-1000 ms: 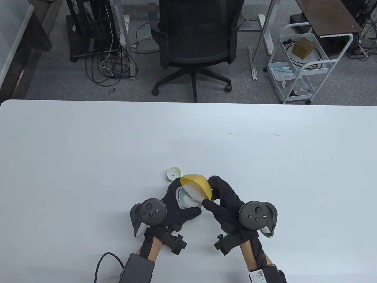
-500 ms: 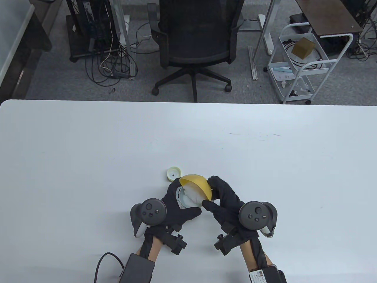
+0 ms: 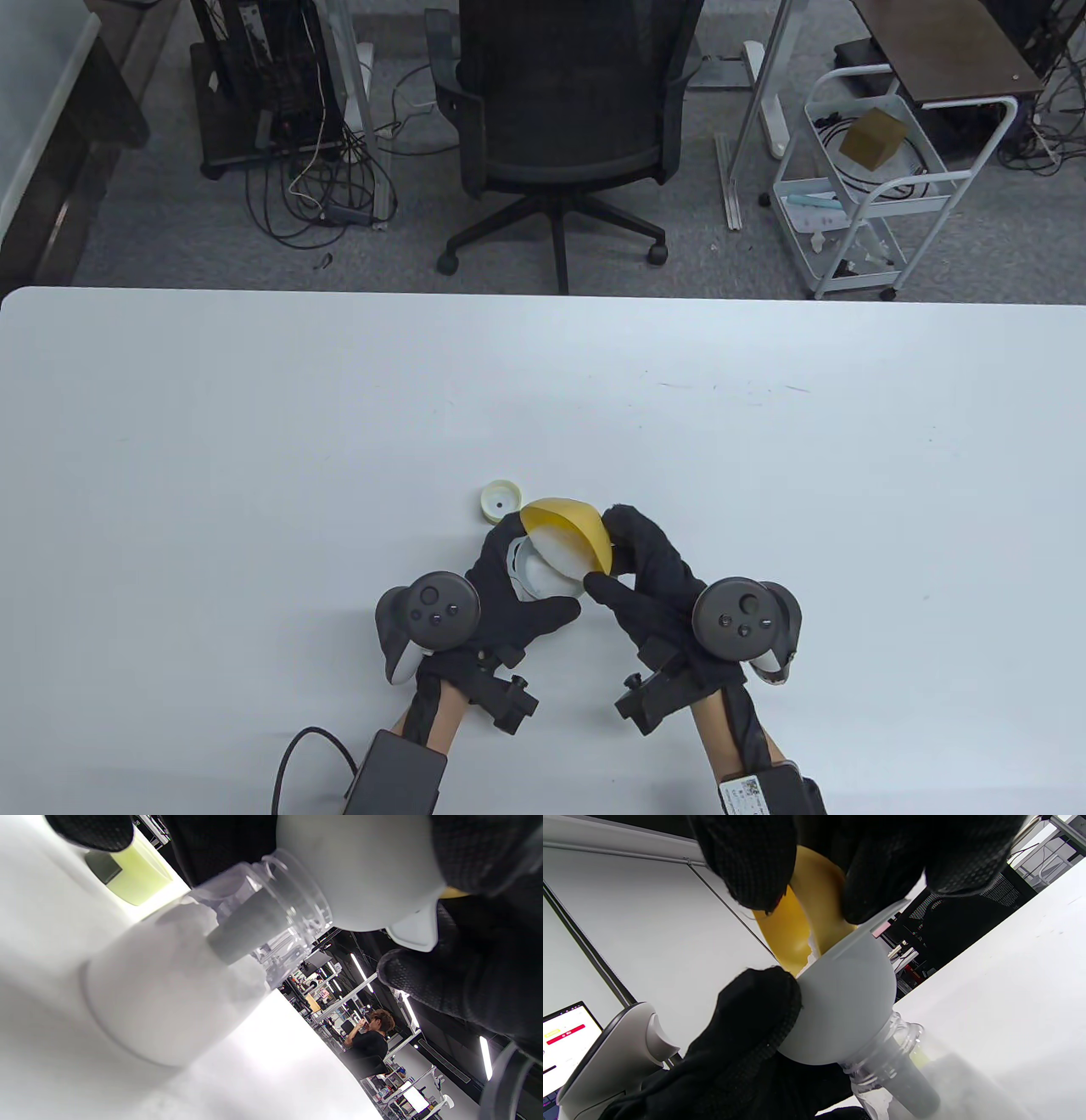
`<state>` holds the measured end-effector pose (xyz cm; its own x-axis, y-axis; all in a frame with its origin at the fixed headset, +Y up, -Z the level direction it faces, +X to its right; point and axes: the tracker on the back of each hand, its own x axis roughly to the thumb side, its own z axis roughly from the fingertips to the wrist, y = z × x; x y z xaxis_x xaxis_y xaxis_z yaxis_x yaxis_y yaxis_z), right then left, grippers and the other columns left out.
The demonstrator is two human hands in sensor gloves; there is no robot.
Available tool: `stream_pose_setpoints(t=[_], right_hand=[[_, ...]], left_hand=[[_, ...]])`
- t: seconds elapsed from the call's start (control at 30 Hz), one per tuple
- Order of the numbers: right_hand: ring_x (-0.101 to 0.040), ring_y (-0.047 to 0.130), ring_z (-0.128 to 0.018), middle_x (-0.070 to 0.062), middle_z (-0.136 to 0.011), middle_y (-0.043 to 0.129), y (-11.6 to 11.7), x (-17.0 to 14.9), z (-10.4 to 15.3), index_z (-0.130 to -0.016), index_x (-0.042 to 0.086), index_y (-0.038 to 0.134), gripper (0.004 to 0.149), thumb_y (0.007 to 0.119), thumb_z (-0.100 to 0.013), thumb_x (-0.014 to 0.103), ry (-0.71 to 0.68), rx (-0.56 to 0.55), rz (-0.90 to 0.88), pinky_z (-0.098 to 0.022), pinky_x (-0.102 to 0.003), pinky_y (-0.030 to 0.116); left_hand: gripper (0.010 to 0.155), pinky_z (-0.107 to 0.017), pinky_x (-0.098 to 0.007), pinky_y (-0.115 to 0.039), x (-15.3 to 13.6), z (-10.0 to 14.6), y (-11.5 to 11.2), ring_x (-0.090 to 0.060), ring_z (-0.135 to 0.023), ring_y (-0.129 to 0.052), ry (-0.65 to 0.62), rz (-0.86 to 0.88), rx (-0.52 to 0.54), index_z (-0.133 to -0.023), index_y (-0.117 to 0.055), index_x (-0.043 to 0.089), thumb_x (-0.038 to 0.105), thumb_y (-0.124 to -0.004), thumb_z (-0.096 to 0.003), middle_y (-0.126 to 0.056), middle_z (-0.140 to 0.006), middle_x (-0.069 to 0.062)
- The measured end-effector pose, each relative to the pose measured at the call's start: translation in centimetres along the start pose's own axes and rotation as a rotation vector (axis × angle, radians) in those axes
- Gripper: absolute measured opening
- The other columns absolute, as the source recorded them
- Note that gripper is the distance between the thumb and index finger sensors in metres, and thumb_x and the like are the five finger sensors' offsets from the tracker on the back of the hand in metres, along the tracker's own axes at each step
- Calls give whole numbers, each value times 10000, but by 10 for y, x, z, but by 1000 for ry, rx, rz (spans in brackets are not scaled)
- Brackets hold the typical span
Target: Unscrew the press dispenser and pour salt into it
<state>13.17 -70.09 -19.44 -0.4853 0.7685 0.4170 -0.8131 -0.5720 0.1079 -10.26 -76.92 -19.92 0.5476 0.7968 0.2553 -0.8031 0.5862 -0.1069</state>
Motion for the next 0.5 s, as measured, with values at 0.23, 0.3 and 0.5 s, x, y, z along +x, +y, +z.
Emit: stream_pose_setpoints(t=[0.23,0.3,0.5], right_hand=[[-432,837,-773,-401,-1020,606,-5,-9,0,-1114,-131,391,748,760,-592,258,57,-38,-128,-609,-690,676],[-434,843,-766,-428,-1001,610,-7,-16,1,-1108,-164,376,747,735,-607,259,99,-60,-224,-601,-688,681],[-427,846,-746,-481,-964,603,-14,-49,7,-1095,-214,331,725,640,-653,270,290,-164,-642,-584,-681,691]], left_hand=[[1232,-614,-799,-645,0,0,0,-419,-973,-845,0,0,0,-1209,-262,75,767,-825,-360,-714,-1121,-175],[1231,-612,-799,-647,0,0,0,-418,-972,-846,0,0,0,-1208,-265,73,767,-825,-359,-718,-1119,-174],[1230,-613,-800,-645,0,0,0,-419,-973,-845,-3,-10,1,-1208,-267,71,766,-826,-361,-718,-1119,-175]])
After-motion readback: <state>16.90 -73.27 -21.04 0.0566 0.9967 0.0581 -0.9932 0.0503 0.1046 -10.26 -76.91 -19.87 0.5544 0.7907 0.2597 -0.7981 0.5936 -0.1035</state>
